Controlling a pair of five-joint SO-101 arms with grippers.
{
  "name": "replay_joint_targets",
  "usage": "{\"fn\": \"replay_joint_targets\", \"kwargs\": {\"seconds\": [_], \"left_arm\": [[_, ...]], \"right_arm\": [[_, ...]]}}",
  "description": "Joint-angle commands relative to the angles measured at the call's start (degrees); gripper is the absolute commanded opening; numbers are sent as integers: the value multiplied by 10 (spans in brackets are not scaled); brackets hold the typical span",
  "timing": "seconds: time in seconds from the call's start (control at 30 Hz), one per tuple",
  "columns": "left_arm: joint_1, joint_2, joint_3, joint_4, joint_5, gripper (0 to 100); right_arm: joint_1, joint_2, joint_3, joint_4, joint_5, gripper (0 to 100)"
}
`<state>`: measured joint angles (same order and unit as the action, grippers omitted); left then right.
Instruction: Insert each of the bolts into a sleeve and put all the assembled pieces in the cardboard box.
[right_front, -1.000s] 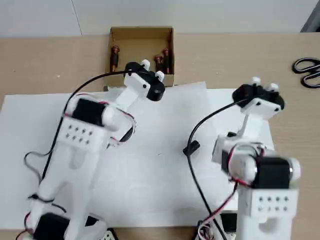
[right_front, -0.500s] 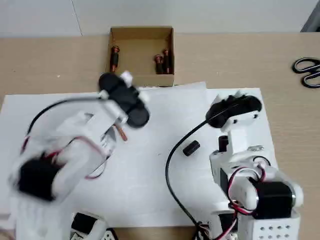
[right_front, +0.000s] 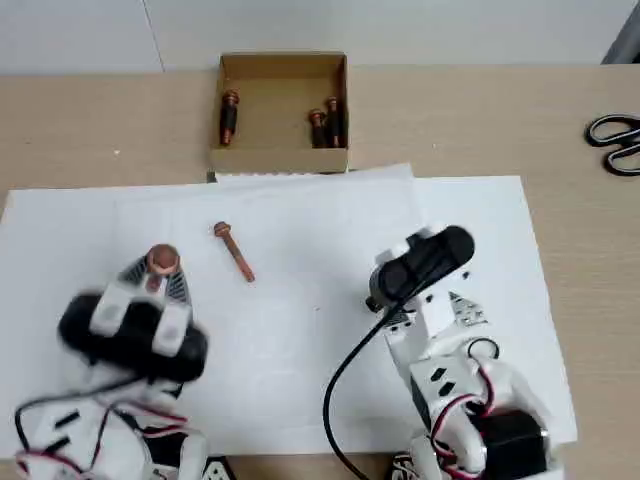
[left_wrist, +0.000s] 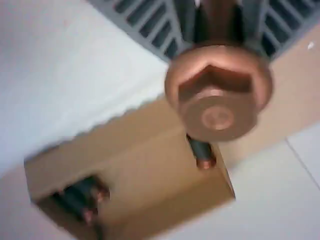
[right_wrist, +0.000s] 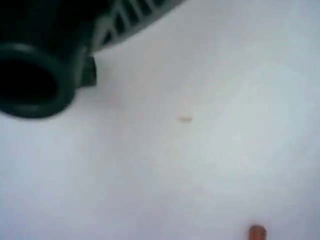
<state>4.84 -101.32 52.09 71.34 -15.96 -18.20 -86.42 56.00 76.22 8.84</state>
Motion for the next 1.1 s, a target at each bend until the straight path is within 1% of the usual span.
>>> {"fn": "replay_joint_targets", "kwargs": {"seconds": [0.0, 0.07, 0.13, 0.2, 0.3, 0.57, 0.63, 0.77, 0.93, 1.0, 1.07], "left_arm": [[-6, -20, 31, -29, 80, 5], [-17, -18, 29, -37, 170, 5], [-11, -19, 41, -55, 236, 5], [-11, -25, 59, -76, 273, 5], [-11, -27, 83, -115, 313, 5], [-6, -28, 174, -218, 394, 5], [10, -28, 194, -235, 409, 5], [66, -28, 224, -263, 438, 5], [119, -28, 267, -316, 442, 5], [145, -28, 279, -332, 442, 5], [171, -28, 287, -346, 442, 5]], "right_arm": [[-25, -76, 63, -51, -3, 4], [-46, -117, 102, -68, -3, 4], [-65, -157, 145, -90, -3, 4], [-79, -181, 181, -113, -4, 4], [-82, -172, 204, -159, -7, 4], [-84, -175, 297, -291, -9, 4], [-84, -175, 315, -324, -30, 4], [-85, -175, 344, -377, -103, 4], [-92, -175, 347, -372, -130, 4], [-121, -175, 346, -363, -134, 4], [-166, -175, 347, -359, -134, 4]]}}
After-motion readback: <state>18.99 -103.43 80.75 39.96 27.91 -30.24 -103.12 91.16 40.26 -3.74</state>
